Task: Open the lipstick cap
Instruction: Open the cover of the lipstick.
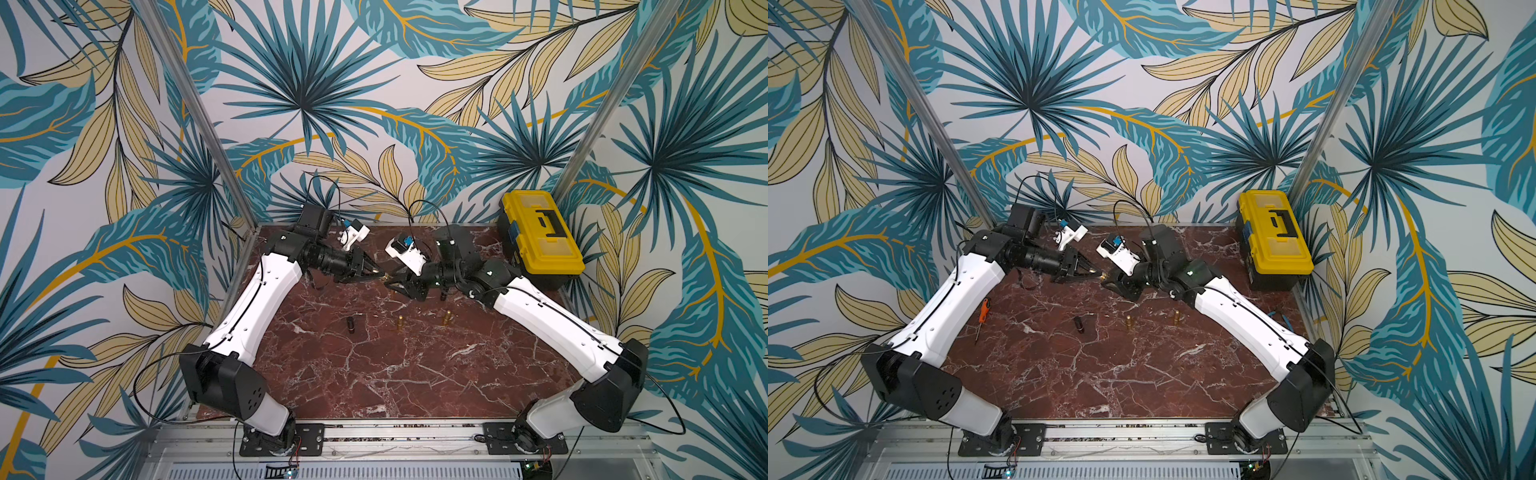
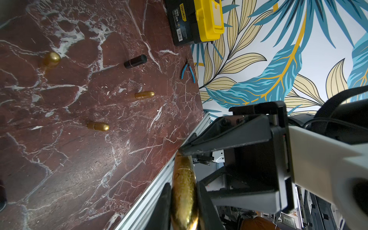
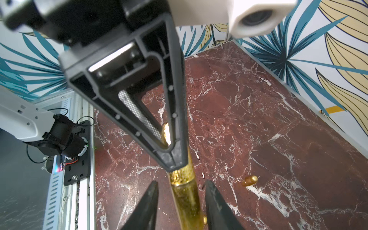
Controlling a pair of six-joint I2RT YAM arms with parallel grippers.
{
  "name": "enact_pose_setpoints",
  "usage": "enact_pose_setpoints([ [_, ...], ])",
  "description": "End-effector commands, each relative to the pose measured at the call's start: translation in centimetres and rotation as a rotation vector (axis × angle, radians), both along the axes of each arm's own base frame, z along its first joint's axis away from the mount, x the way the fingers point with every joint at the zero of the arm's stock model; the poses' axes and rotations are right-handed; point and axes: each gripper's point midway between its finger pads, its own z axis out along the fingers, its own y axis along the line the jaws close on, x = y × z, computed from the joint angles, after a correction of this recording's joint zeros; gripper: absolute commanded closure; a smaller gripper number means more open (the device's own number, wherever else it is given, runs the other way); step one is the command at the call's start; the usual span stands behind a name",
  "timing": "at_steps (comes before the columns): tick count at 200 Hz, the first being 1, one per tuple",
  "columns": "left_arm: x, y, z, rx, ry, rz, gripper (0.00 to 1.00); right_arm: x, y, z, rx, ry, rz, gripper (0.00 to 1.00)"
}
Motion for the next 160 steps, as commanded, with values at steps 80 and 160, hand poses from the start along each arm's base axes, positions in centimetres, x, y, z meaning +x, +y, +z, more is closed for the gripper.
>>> enact_pose_setpoints([
  [80, 0.0, 0.1, 1.2, -0.023, -0.037, -0.020, 1.00, 0.6, 0.1, -1.1, -0.038, 0.005, -0.023, 1.00],
  [160, 2.5, 1.6, 2.4, 0.002, -0.100, 0.035, 1.00, 0.2, -0.9, -2.3, -0.080, 0.014, -0.050, 1.00],
])
